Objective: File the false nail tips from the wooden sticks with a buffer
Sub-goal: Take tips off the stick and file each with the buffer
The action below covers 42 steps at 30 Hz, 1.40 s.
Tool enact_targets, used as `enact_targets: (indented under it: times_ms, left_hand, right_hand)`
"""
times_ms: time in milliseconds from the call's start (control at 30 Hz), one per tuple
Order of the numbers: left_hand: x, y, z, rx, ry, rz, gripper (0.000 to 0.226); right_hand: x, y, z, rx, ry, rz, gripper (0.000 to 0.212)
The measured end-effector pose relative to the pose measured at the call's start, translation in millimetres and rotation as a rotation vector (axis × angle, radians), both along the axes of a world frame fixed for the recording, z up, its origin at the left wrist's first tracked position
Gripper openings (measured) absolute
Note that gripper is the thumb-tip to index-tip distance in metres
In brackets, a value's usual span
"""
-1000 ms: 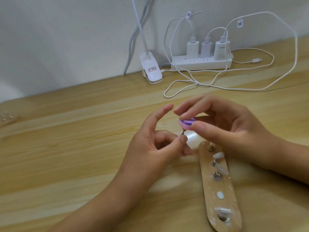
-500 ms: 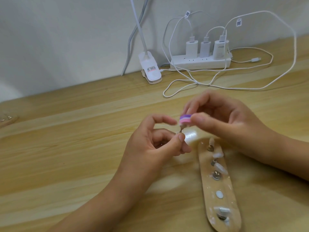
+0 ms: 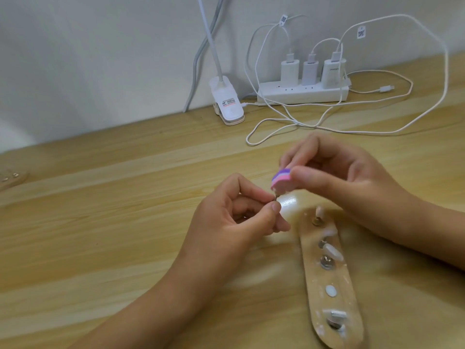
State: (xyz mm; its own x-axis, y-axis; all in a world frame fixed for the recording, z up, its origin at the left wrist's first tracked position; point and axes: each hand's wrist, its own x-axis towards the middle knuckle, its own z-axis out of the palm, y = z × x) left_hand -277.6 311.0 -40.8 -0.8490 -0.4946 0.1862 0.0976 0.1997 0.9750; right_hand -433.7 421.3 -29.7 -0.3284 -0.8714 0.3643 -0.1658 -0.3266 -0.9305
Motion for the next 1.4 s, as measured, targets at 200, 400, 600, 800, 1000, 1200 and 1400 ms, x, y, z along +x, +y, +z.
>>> enact_targets:
  times_ms: [200, 400, 600, 800, 1000, 1200, 1400]
  left_hand:
    - [-0.4, 0.5, 0.6, -0.020, -0.014, 0.013, 0.009]
    - [-0.3, 0.5, 0.4, -0.030, -0.021, 0.015, 0.007]
    - [-0.1, 0.6, -0.4, -0.034, -0.018, 0.009, 0.009]
    - [-0.6, 1.2, -0.7, -0.012, -0.018, 0.011, 0.009]
    - [-0.9, 0.3, -0.3, 0.007, -0.026, 0.023, 0.007]
    - [-0.8, 0.5, -0.4, 0.003, -0.014, 0.026, 0.008]
    - [-0.6, 0.2, -0.8, 0.001, -0.003, 0.019, 0.009]
  right_hand:
    - [-0.8, 0.1, -0.1, -0.052, -0.041, -0.033, 0.014]
    - [-1.6, -0.9, -2.0, -0.007, 0.010, -0.030, 0.014]
    - [-0.9, -0.7, -4.2, 0.035, 0.029, -0.004, 0.017]
    - [-1.4, -0.8, -3.5, 0.043, 0.022, 0.017, 0.015]
    - [-1.2, -0.7, -3.7, 0.038, 0.047, -0.013, 0.019]
    - [-1.6, -0.7, -4.2, 0.075, 0.066, -0.017, 0.022]
    - [-0.9, -0.6, -3.5, 0.045, 0.063, -0.012, 0.021]
